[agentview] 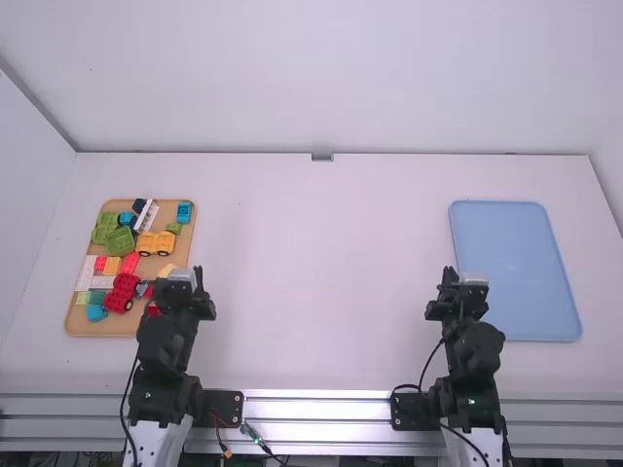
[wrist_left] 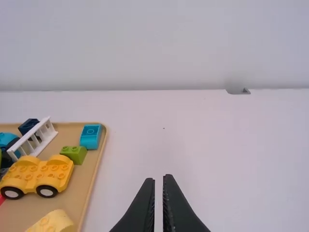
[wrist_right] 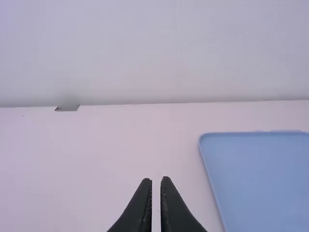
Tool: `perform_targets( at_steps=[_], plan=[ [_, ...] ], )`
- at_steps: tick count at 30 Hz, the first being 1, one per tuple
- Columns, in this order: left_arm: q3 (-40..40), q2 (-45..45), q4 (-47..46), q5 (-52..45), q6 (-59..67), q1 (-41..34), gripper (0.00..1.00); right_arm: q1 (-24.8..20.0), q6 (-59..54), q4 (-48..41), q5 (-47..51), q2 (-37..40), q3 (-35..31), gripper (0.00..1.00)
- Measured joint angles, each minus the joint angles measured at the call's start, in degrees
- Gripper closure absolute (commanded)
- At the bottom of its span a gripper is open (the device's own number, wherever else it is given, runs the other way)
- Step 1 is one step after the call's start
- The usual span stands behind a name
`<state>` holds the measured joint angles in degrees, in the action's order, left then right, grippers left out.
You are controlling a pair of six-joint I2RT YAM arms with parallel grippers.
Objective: Assemble lego blocks to make yellow taxi
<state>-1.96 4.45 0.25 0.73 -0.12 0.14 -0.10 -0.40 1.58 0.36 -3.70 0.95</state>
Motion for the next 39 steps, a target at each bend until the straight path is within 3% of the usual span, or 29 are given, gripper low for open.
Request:
perform_targets(
  at_steps=[22, 33, 39],
  plan=[
    [-23.4, 24.5, -3.0, 5.6, -3.3, -0.6, 0.54, 2.1, 0.0, 9.9, 3.2, -26.3, 17.7, 0.54],
    [-37.7, 40.9, -3.9, 9.3, -8.3, -1.3, 0.32, 4.3, 0.0, 15.4, 3.9, -42.2, 28.5, 0.32],
    [-49.7, 54.2, -8.0, 11.5, -12.4, -1.5, 0.21, 6.5, 0.0, 18.1, 4.6, -50.8, 34.5, 0.21]
  ],
)
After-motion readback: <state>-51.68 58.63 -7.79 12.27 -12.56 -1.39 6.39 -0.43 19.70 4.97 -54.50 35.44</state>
